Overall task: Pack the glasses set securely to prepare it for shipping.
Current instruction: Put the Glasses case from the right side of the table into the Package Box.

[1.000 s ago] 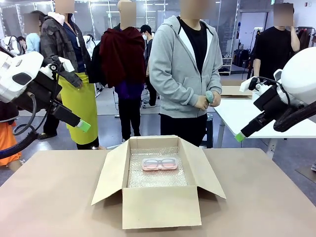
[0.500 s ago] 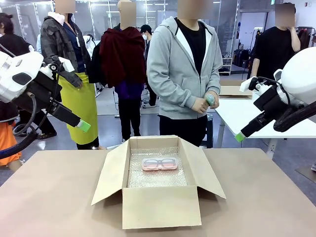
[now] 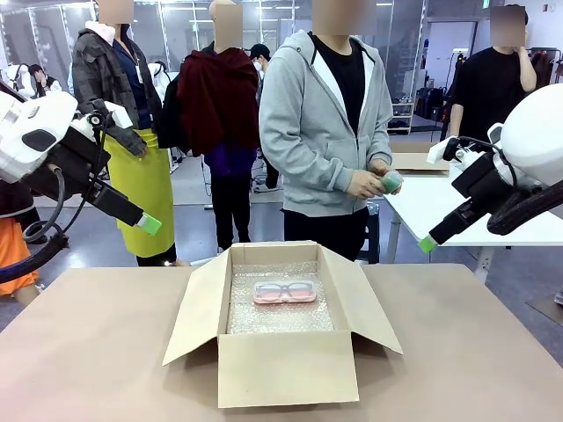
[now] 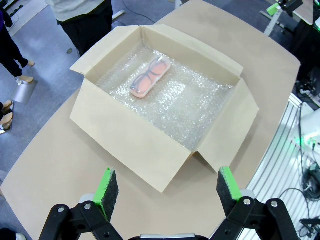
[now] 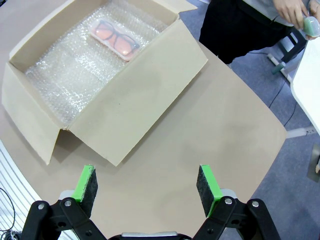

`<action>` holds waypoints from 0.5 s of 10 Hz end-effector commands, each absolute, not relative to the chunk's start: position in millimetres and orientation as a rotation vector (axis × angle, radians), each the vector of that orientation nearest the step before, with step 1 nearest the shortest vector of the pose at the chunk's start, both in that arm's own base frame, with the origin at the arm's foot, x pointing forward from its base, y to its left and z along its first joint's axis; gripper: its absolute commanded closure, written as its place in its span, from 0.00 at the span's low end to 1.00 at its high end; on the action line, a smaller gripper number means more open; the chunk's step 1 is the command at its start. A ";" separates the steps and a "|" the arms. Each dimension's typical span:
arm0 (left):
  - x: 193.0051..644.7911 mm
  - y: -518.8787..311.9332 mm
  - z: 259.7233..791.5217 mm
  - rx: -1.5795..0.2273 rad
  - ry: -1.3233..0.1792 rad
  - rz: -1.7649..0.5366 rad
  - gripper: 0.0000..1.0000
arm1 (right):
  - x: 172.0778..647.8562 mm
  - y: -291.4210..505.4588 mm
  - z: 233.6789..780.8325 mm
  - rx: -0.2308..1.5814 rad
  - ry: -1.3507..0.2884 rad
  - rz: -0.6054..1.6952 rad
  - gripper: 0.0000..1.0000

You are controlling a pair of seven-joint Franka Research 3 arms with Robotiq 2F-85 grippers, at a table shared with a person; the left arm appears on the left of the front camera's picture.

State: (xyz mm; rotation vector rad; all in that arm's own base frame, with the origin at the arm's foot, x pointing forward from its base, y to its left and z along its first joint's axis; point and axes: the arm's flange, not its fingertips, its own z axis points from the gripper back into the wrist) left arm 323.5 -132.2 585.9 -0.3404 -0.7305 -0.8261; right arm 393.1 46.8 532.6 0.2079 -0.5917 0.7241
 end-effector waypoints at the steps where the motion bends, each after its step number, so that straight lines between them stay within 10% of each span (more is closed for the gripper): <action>1: 322.9 -131.2 586.9 -0.353 -0.733 -0.827 0.00 | 391.7 48.7 533.2 0.201 -0.599 0.710 0.00; 5: 322.9 -131.2 586.9 -0.353 -0.733 -0.827 0.00 | 391.7 48.7 533.2 0.201 -0.599 0.710 0.00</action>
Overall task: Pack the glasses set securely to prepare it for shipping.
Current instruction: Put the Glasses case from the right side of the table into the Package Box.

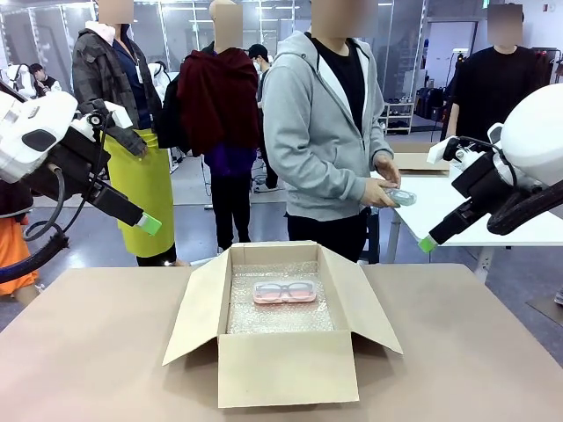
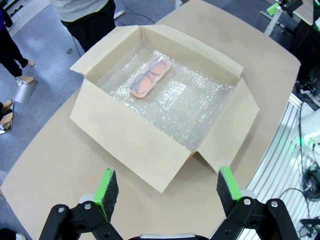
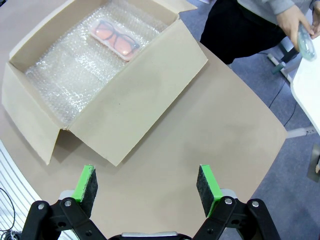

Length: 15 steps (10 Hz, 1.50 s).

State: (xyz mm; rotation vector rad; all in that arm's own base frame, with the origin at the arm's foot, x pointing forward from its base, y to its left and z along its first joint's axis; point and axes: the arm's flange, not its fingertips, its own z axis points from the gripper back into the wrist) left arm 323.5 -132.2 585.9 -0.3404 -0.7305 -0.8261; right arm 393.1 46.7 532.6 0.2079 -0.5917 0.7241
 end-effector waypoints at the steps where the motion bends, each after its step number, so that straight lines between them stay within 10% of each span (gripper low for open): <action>1: 322.9 -131.2 586.9 -0.353 -0.733 -0.827 0.00 | 391.7 48.7 533.2 0.201 -0.599 0.710 0.00; 15: 322.9 -131.2 586.9 -0.353 -0.733 -0.827 0.00 | 425.2 38.7 543.4 0.198 -0.481 0.519 0.00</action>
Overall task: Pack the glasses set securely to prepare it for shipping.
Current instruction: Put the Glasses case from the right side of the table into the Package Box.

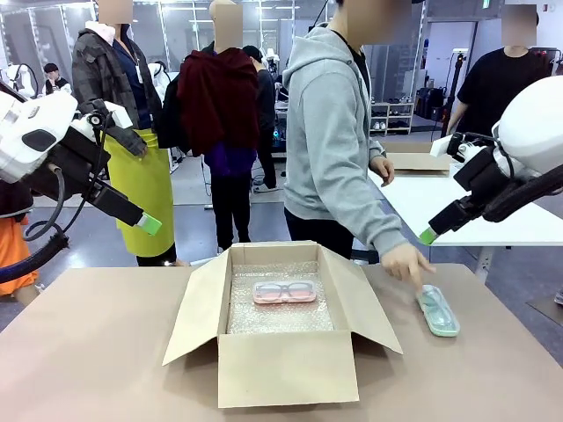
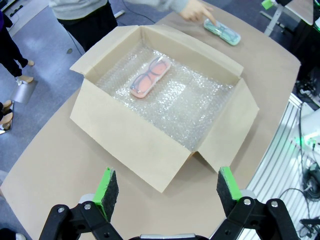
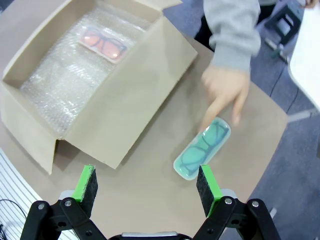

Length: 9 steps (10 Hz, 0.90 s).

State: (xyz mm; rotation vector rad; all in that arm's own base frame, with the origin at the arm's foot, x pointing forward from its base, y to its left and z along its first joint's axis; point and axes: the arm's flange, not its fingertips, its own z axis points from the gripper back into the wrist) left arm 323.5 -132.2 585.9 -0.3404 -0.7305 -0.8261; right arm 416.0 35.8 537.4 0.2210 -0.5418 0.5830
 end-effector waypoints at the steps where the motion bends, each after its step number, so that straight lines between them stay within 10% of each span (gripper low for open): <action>1: 322.9 -131.2 586.9 -0.353 -0.733 -0.827 0.00 | 437.3 34.0 541.5 0.185 -0.448 0.478 0.00; 9: 322.9 -131.2 586.9 -0.353 -0.733 -0.827 0.00 | 520.1 26.6 477.8 0.078 -0.263 0.113 0.00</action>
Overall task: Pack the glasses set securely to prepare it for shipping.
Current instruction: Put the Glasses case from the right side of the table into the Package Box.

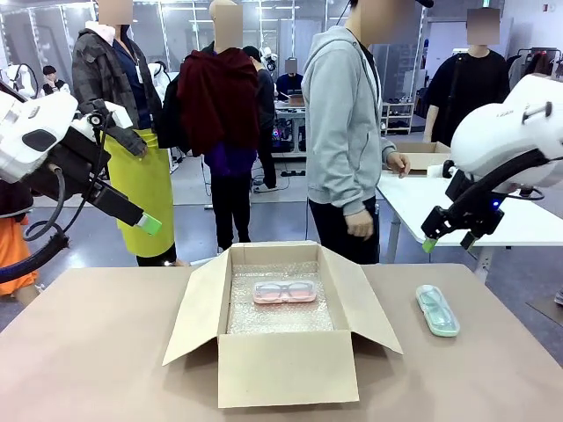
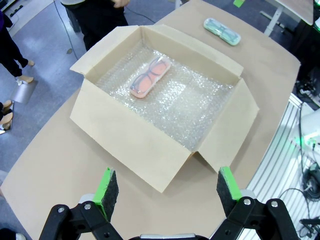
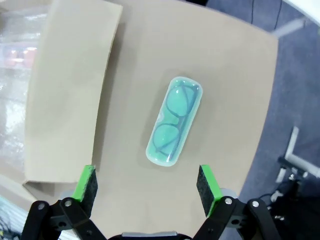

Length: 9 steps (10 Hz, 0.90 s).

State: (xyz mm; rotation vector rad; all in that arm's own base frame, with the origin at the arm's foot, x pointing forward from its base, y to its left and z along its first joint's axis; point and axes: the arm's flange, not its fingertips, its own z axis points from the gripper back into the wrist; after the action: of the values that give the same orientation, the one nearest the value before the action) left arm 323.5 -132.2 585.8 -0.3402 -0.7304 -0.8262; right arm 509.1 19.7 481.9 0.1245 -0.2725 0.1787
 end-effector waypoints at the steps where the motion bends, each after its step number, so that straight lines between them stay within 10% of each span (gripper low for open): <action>1: 322.9 -131.2 586.9 -0.353 -0.733 -0.827 0.00 | 528.7 26.0 462.1 0.042 -0.256 0.076 0.00; 9: 322.9 -131.2 586.9 -0.353 -0.733 -0.827 0.00 | 560.0 15.6 339.7 0.008 -0.149 -0.064 0.00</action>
State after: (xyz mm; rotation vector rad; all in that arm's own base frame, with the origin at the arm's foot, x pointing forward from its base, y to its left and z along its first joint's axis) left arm 323.6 -132.3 585.8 -0.3402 -0.7303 -0.8262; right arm 555.5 13.6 335.5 0.0316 -0.1440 -0.0300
